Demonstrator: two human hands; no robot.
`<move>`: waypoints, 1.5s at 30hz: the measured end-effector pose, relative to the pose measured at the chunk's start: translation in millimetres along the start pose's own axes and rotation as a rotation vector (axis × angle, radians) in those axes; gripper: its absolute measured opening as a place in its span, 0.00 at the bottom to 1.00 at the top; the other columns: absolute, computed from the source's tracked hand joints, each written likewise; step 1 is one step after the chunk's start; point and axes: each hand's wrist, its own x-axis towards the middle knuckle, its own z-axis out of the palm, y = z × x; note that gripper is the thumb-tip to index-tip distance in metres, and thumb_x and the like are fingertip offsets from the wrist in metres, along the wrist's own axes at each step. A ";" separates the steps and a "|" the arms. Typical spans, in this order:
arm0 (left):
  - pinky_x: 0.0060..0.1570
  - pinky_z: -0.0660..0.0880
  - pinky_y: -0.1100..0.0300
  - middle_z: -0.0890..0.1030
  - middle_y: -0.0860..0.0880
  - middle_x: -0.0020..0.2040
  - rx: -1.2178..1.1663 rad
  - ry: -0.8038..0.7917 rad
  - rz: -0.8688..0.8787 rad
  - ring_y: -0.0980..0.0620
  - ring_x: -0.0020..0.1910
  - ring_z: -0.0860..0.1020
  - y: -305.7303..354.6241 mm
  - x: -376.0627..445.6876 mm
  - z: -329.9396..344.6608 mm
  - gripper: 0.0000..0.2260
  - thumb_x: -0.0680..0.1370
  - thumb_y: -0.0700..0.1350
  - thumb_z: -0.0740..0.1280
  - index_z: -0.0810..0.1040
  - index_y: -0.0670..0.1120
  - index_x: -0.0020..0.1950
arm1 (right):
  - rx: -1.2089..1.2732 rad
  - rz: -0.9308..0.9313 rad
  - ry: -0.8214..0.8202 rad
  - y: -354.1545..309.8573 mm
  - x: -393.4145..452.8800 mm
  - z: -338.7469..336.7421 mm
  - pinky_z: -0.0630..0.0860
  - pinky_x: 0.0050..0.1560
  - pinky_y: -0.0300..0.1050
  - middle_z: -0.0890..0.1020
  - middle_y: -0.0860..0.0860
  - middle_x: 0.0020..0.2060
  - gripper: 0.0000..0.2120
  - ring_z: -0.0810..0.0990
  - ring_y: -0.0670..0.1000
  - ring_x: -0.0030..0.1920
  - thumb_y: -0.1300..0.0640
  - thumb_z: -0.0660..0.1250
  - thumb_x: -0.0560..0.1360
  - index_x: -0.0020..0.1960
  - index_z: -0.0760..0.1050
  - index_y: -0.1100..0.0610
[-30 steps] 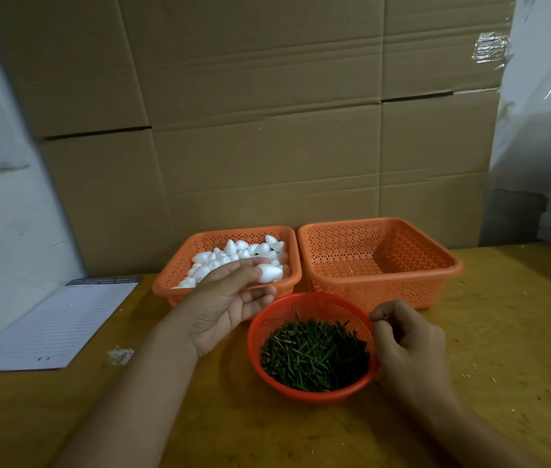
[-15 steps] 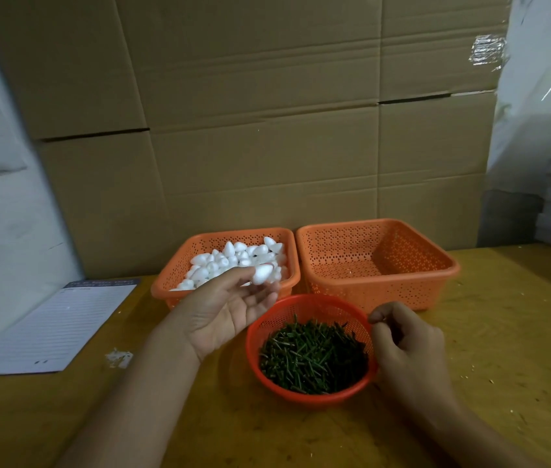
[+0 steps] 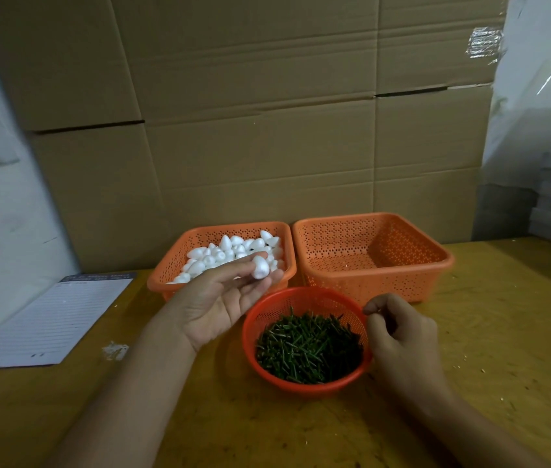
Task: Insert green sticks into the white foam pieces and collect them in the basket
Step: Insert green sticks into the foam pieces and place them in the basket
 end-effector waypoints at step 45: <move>0.36 0.81 0.63 0.86 0.44 0.45 0.142 0.103 0.044 0.52 0.41 0.85 -8.5 0.1 3.5 0.07 0.68 0.44 0.75 0.88 0.44 0.44 | -0.560 -0.146 -0.903 -44.2 37.9 12.6 0.81 0.54 0.45 0.81 0.40 0.56 0.12 0.80 0.43 0.54 0.51 0.71 0.76 0.59 0.81 0.44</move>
